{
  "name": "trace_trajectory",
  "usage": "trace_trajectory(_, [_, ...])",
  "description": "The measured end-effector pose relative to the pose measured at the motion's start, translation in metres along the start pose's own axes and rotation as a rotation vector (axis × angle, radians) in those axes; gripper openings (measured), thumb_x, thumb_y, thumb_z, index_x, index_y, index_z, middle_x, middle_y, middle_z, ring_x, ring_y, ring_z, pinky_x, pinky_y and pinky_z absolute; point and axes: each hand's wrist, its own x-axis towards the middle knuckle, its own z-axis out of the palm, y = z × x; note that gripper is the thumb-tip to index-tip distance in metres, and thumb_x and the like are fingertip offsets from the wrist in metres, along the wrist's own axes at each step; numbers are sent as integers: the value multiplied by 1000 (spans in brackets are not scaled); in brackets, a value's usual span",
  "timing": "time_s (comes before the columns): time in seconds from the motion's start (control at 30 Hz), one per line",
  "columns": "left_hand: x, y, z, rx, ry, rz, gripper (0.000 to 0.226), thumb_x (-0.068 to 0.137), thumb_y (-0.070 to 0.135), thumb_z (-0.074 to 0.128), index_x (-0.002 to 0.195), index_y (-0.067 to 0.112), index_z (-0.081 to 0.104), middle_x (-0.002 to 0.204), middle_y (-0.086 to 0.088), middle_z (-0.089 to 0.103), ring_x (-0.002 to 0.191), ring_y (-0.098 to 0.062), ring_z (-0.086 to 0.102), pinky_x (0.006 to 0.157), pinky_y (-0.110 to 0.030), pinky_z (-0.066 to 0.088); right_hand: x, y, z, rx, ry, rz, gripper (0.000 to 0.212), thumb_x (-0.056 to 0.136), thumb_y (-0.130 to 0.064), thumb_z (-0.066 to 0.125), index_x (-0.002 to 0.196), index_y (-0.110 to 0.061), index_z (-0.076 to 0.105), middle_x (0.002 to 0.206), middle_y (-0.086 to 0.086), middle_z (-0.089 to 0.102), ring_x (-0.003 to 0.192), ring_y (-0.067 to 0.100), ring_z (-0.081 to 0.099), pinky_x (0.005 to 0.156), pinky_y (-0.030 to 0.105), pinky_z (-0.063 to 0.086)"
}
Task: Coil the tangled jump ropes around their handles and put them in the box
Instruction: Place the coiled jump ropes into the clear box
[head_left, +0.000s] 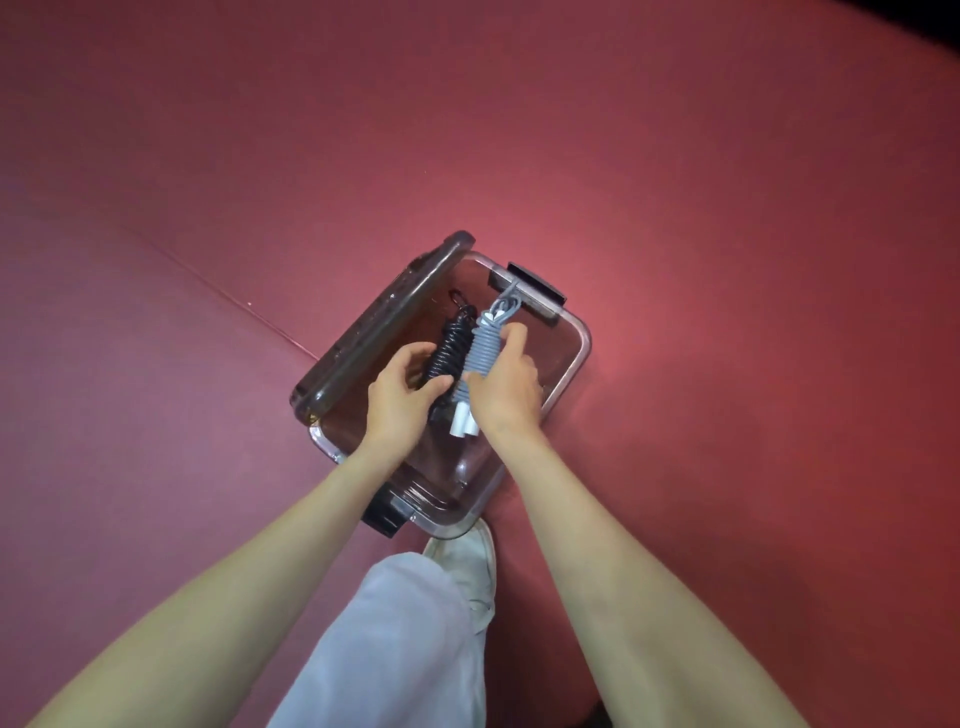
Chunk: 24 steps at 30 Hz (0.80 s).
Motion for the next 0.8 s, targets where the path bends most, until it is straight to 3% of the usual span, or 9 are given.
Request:
trace_trajectory(0.17, [16, -12, 4, 113, -33, -34, 31, 84, 1, 68, 114, 9, 64, 109, 5, 62, 102, -6, 52, 81, -6, 31, 17, 11, 21, 37, -75, 180, 57, 89, -11, 62, 132, -6, 26, 131, 22, 49, 118, 38, 51, 94, 40, 42])
trace_trajectory(0.37, [30, -12, 14, 115, -36, -38, 29, 82, -8, 64, 106, 7, 64, 107, 2, 63, 100, -8, 53, 73, 2, 31, 35, 19, 46, 230, -40, 382, 62, 88, -7, 62, 135, -6, 22, 132, 21, 49, 115, 40, 54, 90, 48, 52])
trace_trajectory(0.5, [42, -17, 18, 199, -60, -83, 34, 85, -9, 55, 114, 6, 66, 121, -5, 66, 116, -19, 56, 87, -8, 32, 48, 22, 54, 274, -26, 417, 55, 89, 1, 54, 135, -3, 24, 130, 19, 50, 111, 41, 56, 90, 46, 52])
trace_trajectory(0.63, [42, -15, 15, 238, -119, -113, 46, 88, -9, 50, 129, 7, 59, 134, -6, 59, 127, -20, 51, 97, -15, 32, 49, 24, 50, 396, -78, 361, 33, 88, 4, 46, 116, -12, 48, 93, 6, 51, 81, 22, 52, 63, 26, 46])
trace_trajectory(0.67, [39, -13, 13, 202, -113, -127, 46, 88, -9, 50, 131, 7, 58, 134, -7, 58, 127, -20, 51, 98, -15, 32, 45, 23, 45, 399, -80, 334, 33, 86, 5, 48, 114, -13, 50, 93, 5, 52, 82, 22, 52, 64, 27, 48])
trace_trajectory(0.73, [29, -5, 11, 72, -93, -156, 46, 89, -8, 53, 133, 8, 55, 135, -7, 57, 121, -18, 54, 102, -20, 37, 36, 22, 32, 390, -88, 247, 47, 83, 6, 54, 125, -14, 49, 106, 3, 55, 95, 22, 55, 85, 35, 52])
trace_trajectory(0.8, [12, 9, 9, -60, -88, -135, 47, 90, -6, 56, 133, 12, 54, 129, -6, 59, 110, -13, 57, 103, -27, 43, 16, 24, 7, 390, -95, 88, 59, 80, 3, 62, 133, -17, 46, 109, -3, 54, 100, 18, 56, 94, 36, 49])
